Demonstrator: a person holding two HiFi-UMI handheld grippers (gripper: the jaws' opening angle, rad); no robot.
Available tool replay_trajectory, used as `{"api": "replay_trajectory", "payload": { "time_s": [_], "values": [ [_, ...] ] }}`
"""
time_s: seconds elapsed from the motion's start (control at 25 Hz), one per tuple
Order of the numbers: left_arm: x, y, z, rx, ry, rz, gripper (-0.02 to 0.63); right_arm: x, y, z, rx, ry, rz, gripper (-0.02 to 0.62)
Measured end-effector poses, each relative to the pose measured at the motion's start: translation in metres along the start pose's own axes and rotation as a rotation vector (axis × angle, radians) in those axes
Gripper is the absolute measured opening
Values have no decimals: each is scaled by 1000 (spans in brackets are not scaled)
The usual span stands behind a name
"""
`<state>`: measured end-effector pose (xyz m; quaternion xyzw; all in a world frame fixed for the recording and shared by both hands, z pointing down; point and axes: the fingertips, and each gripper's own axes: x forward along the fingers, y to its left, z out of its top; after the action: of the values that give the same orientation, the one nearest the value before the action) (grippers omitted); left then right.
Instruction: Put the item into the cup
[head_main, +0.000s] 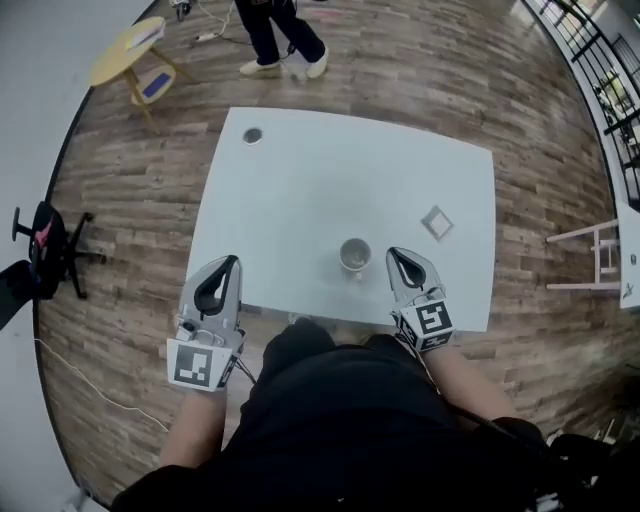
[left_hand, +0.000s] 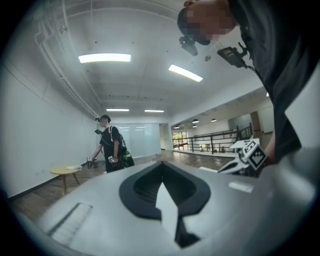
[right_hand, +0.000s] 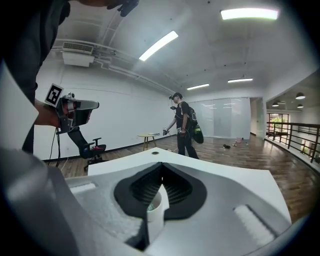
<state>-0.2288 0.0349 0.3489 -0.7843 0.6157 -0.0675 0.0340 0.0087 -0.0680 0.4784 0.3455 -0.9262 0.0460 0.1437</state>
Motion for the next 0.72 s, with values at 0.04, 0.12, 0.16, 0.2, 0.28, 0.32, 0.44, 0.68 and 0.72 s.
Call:
{"api": "replay_trajectory", "payload": {
  "time_s": [0.04,0.12,0.16,0.2,0.28,0.32,0.44,0.68,0.72],
  "values": [
    [8,4,0,-1,-5,-36,0,0,2,2,6,1,-23,2],
    [25,10,1,-12,-23,-100,0,-1,4,7,15,2,-71,2],
    [33,11,2,-23,-31,-131,0,-2,5,9,18,4,-95,2],
    [40,11,4,-38,-39,-161,0,-3,5,11,22,6,-119,2],
    [54,9,5,-56,-49,-223,0,-8,5,14,28,15,-160,2],
    [61,7,5,-68,-52,-252,0,-11,6,16,27,19,-177,2],
    [77,1,6,-114,-62,-313,0,-22,10,19,9,37,-204,2],
    [94,-20,13,-92,-92,-378,0,-37,1,15,14,65,-221,2],
    [97,-22,14,-85,-99,-379,0,-36,-2,14,24,59,-217,2]
  ]
}}
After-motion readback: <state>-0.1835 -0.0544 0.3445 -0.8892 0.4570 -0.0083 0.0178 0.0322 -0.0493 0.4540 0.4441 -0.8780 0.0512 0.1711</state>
